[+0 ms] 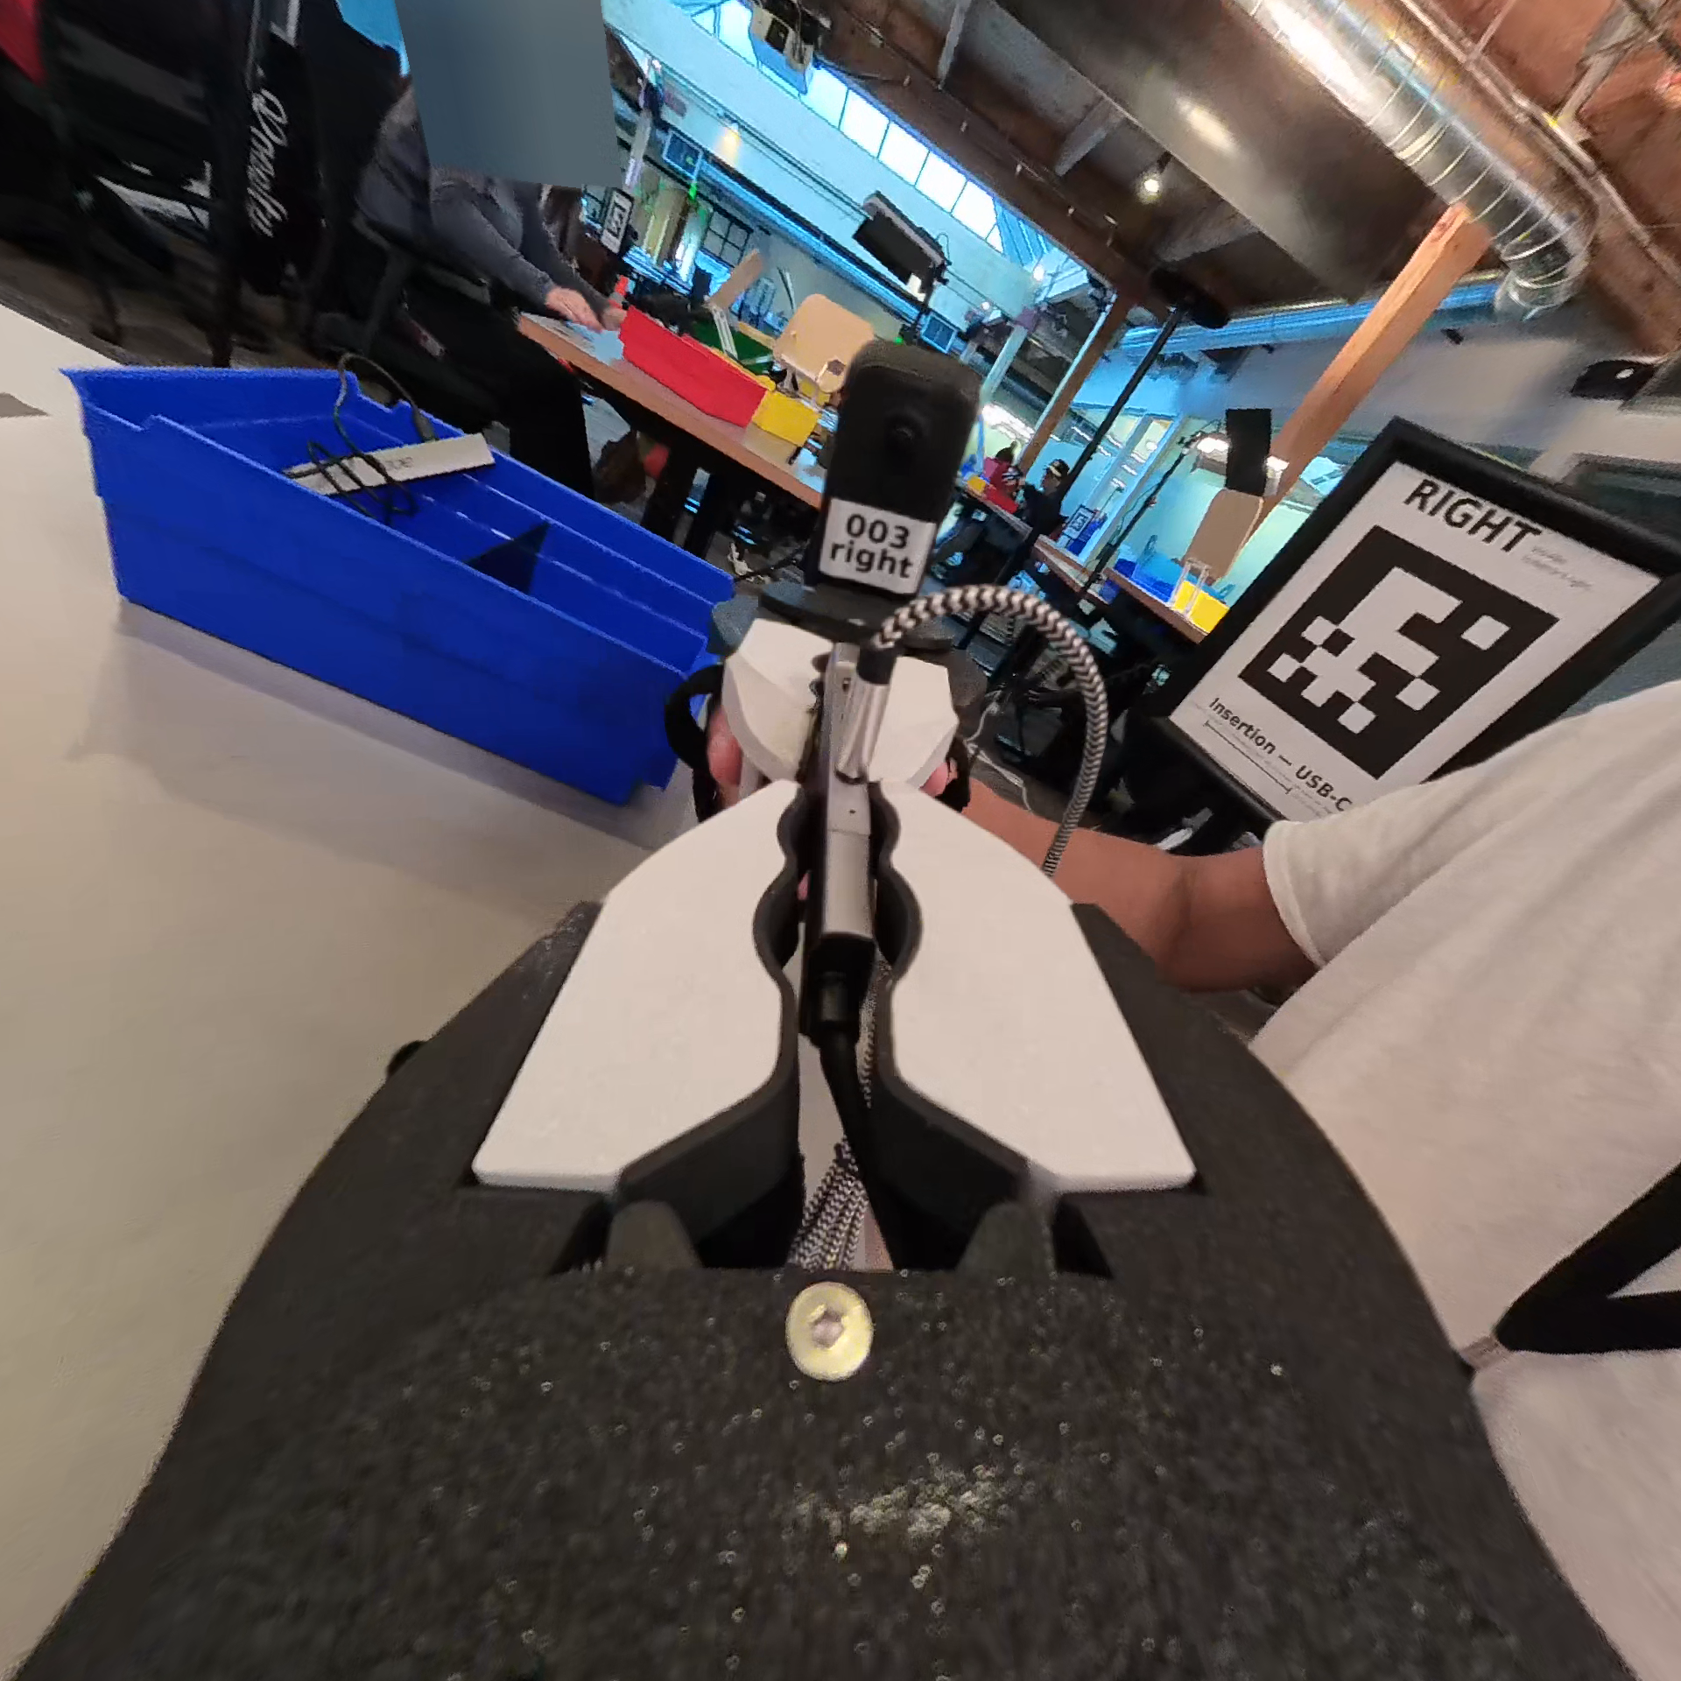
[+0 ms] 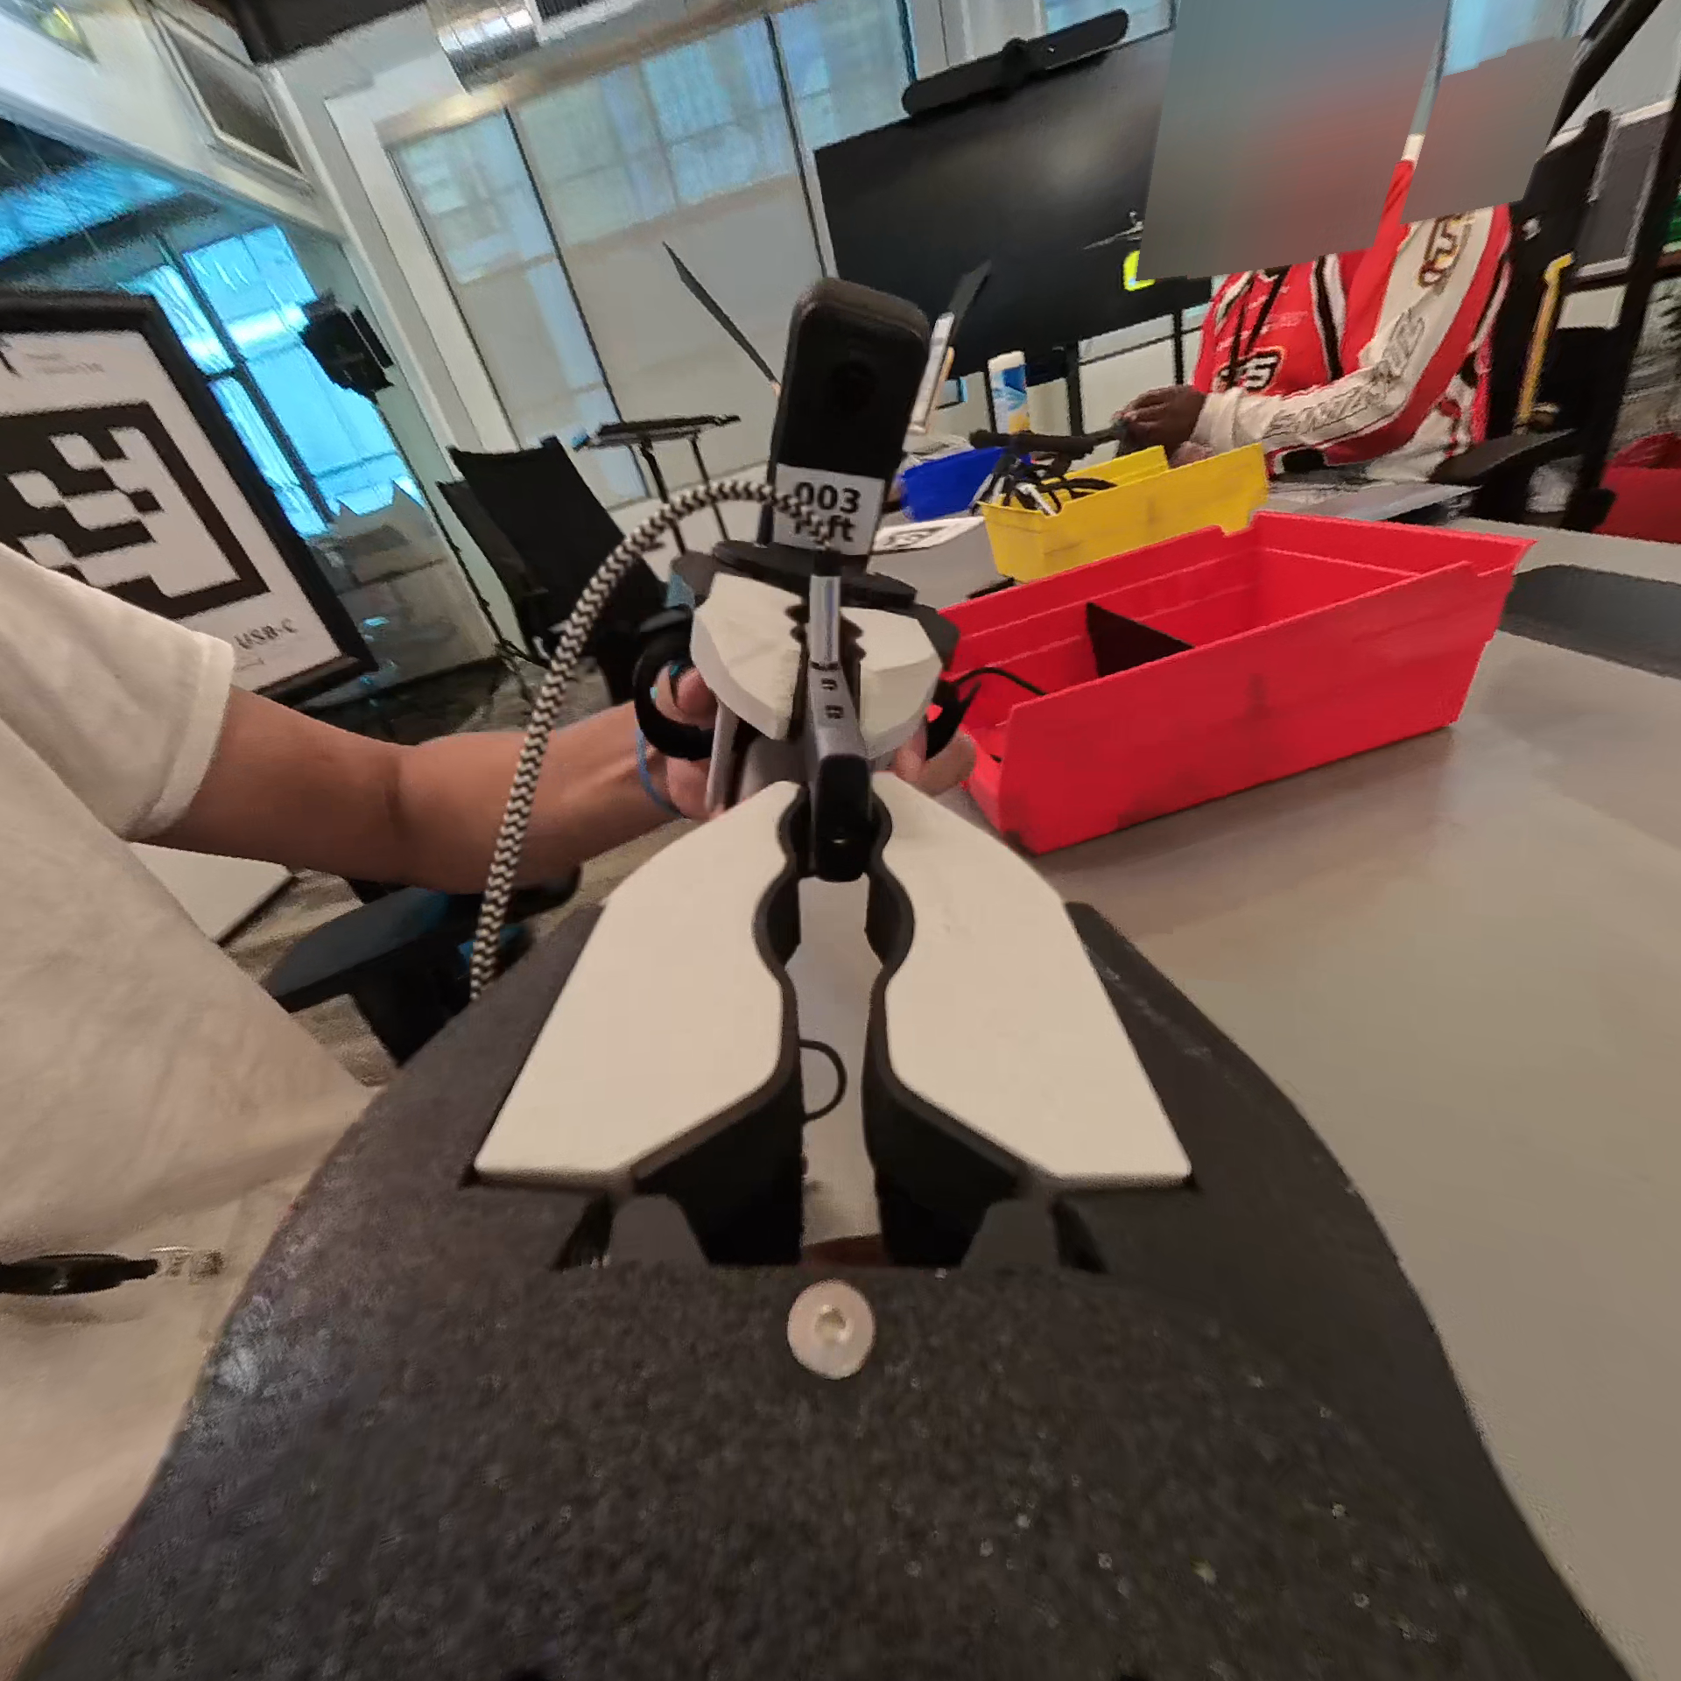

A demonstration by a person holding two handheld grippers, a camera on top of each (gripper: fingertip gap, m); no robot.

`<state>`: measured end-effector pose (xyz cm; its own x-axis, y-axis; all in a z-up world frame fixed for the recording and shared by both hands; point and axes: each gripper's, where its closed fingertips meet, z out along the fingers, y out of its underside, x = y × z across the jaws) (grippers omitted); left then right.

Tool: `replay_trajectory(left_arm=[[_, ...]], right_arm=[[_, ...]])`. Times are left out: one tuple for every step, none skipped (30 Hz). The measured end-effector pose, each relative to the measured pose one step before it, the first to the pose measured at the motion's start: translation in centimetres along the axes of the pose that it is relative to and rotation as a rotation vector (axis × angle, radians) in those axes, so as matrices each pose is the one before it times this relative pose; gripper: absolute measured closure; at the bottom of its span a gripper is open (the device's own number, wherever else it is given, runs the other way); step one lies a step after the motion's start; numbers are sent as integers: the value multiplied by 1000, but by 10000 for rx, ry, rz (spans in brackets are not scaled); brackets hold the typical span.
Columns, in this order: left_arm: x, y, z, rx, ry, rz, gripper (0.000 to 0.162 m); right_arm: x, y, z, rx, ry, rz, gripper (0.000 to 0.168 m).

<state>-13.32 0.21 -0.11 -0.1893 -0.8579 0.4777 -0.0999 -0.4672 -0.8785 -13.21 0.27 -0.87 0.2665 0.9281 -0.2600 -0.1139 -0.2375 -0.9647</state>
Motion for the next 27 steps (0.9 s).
replay_trajectory(left_arm=[[71, 61, 41, -31, 2, 45, 151], [25, 103, 36, -42, -47, 96, 152], [-29, 124, 9, -52, -66, 72, 152], [32, 119, -13, -26, 2, 10, 152], [118, 100, -36, 16, 93, -67, 153], [32, 109, -35, 32, 64, -99, 153], [-8, 123, -35, 31, 40, -84, 153], [117, 108, -26, 27, 111, -90, 153], [33, 78, -28, 17, 29, -57, 153], [-79, 52, -31, 20, -70, 37, 152], [50, 4, -28, 30, 23, 23, 152], [110, -27, -18, 19, 80, -12, 152], [83, 10, -5, -17, 58, 44, 152], [123, 48, -3, -33, 51, 106, 152], [151, 48, 4, -21, 19, 113, 152], [72, 29, -54, 9, -95, 146, 152], [-123, -66, -189, 84, -276, 185, 151], [-339, -134, -421, 137, -416, 171, 147], [-450, -57, -630, 75, -416, 117, 141], [-416, 12, -829, 32, -313, -7, 137], [-271, -66, -1020, 162, -170, -191, 136], [-214, -212, -1203, 392, -119, -378, 133], [-267, -198, -1314, 526, -136, -451, 131], [-257, 25, -1332, 476, -149, -367, 132], [-346, 275, -1296, 341, -245, -212, 132], [-365, 391, -1216, 224, -292, -65, 132], [-276, 382, -1085, 157, -253, -17, 134]], right_arm=[[-131, 15, -54, 106, -115, 162, 160], [-97, 61, -39, 89, -40, 37, 160], [23, 141, -24, 10, 62, 32, 159], [-24, 136, -6, -6, 17, 99, 159], [-233, 42, 11, 20, -143, 170, 159], [-252, -128, 1, 82, -173, 190, 155], [-126, -200, -20, 97, -82, 121, 153], [-23, -7, 11, -17, 15, -25, 158], [31, 137, 33, -110, 46, -110, 159], [144, 100, 5, -143, 107, -57, 159], [-44, -37, 26, 11, -9, 13, 159], [-148, -68, 42, 92, -55, 18, 159], [-69, 17, 4, 30, 12, -124, 160], [-84, 33, -15, -10, 16, -130, 159], [-111, 20, -23, -59, -29, -17, 159], [-95, -21, -49, -98, -29, -49, 159], [8, -193, -155, -58, 43, -87, 159], [246, -378, -333, -12, 186, -65, 159], [399, -604, -563, 37, 294, -117, 159], [468, -897, -804, 146, 312, -103, 160], [688, -1061, -1014, 108, 412, -107, 159], [870, -1212, -1143, 80, 502, -174, 159], [989, -1400, -1180, 96, 538, -223, 159], [1207, -1509, -1155, 71, 594, -223, 159], [1268, -1638, -1058, 71, 511, -169, 159], [1233, -1732, -941, 102, 404, -141, 159], [1308, -1836, -836, 148, 412, -99, 159]])
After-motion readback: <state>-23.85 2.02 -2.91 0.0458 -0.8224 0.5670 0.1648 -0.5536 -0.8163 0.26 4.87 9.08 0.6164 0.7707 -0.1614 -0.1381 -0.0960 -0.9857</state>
